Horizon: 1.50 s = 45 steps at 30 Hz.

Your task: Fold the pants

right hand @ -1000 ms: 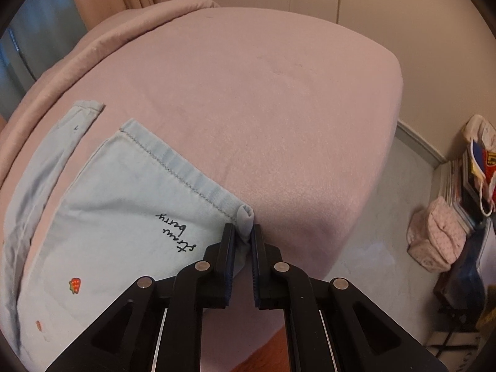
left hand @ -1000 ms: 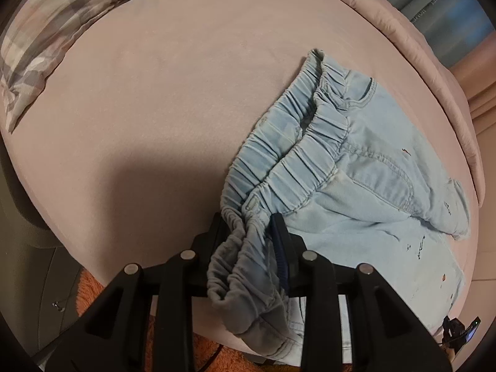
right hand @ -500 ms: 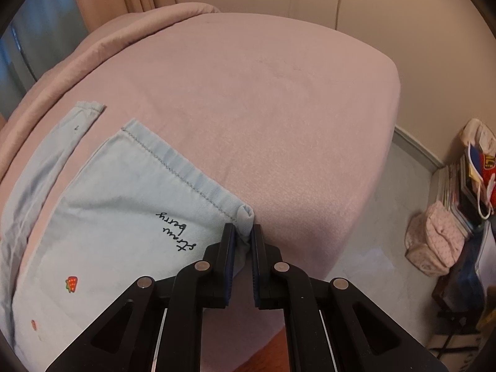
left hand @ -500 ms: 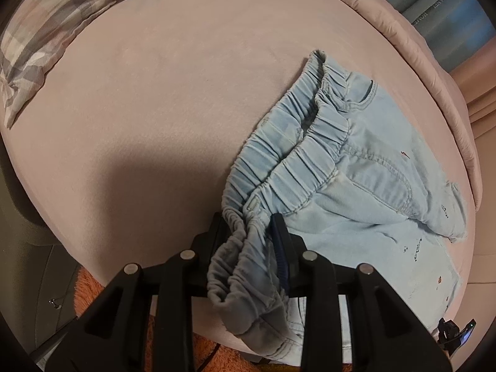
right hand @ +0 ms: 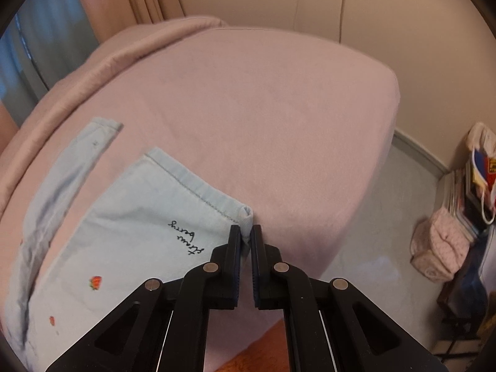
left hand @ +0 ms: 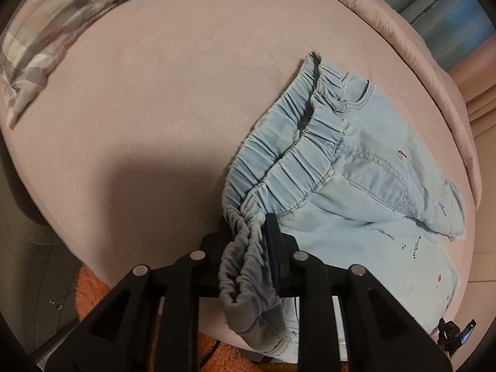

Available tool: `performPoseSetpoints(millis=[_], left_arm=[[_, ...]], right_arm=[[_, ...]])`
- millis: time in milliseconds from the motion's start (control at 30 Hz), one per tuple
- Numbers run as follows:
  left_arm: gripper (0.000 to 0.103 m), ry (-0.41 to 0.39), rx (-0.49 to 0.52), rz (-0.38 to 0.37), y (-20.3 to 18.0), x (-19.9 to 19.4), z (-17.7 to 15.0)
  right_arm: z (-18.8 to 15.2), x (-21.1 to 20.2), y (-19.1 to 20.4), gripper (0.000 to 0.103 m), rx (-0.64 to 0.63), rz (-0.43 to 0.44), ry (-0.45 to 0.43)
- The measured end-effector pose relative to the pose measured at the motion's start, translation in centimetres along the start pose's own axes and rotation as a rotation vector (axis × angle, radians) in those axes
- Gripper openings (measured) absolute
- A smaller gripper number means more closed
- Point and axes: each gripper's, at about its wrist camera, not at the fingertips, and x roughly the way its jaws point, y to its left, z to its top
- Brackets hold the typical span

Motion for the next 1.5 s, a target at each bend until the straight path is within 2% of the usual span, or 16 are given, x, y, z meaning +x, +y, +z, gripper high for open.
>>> performPoseSetpoints(millis=[167,267,400,433,500,600,700,867,1000,1100,1167,1200,1233,1300,1367,1500], left_arm=[[0.060,-0.101,0.034,0.097,-1.0,-4.0,-0.2],[0.081,-0.191,0.023,0.033,-2.0,-7.0,-0.3],[0.085,-0.226,0.051,-0.074,-5.2,-8.3,-0.4],[0.085,-0.235,0.068,-0.107,-6.2,-8.3,-0.6],[0.082,-0.237,0.111,-0.168,-8.5,-7.8,-0.7],[0.055,-0.166,0.181,-0.219,-11.2,-5.8,-0.8],[0.053,-0.083,0.179,-0.265,-12.7,-3.6,-1.7],[0.053,-0.019,0.186,-0.250,-13.6,-1.9,-3.1],[0.059,-0.008,0.171,-0.229,-13.0,-2.0,-3.3],[0.069,-0.023,0.154,-0.218,-12.4,-2.4,-3.3],[0.072,-0.022,0.137,-0.214,-12.1,-2.4,-3.0],[0.072,-0.021,0.129,-0.218,-11.9,-2.5,-2.9],[0.072,-0.021,0.123,-0.225,-11.9,-2.6,-2.8],[0.076,-0.030,0.119,-0.251,-11.8,-3.3,-2.5],[0.083,-0.055,0.117,-0.270,-12.0,-4.2,-2.6],[0.088,-0.088,0.132,-0.313,-13.2,-5.4,-1.7]], right_arm=[[0.1,0.0,0.7,0.004,-0.018,-0.056,0.013],[0.8,-1.6,0.7,0.011,-0.010,-0.036,0.007],[2.1,-5.1,4.4,0.057,-0.092,0.010,-0.080],[2.5,-6.2,6.2,0.057,-0.121,0.067,-0.105],[3.2,-7.3,9.6,0.057,-0.164,0.194,-0.107],[4.6,-7.3,16.1,0.057,-0.226,0.399,-0.051],[5.7,-5.3,23.7,0.057,-0.277,0.514,0.051],[6.9,1.3,33.4,0.057,-0.275,0.452,0.217],[6.3,6.9,38.1,0.057,-0.260,0.288,0.299],[5.7,9.9,38.8,0.057,-0.205,0.217,0.326],[5.5,9.7,38.4,0.046,-0.176,0.194,0.292],[5.3,9.5,38.3,0.027,-0.185,0.170,0.277],[5.1,9.5,38.0,0.017,-0.192,0.171,0.263],[5.2,9.5,36.9,0.007,-0.178,0.216,0.271],[5.3,7.8,35.1,0.007,-0.153,0.287,0.277],[5.0,0.2,29.6,0.007,-0.148,0.492,0.144]])
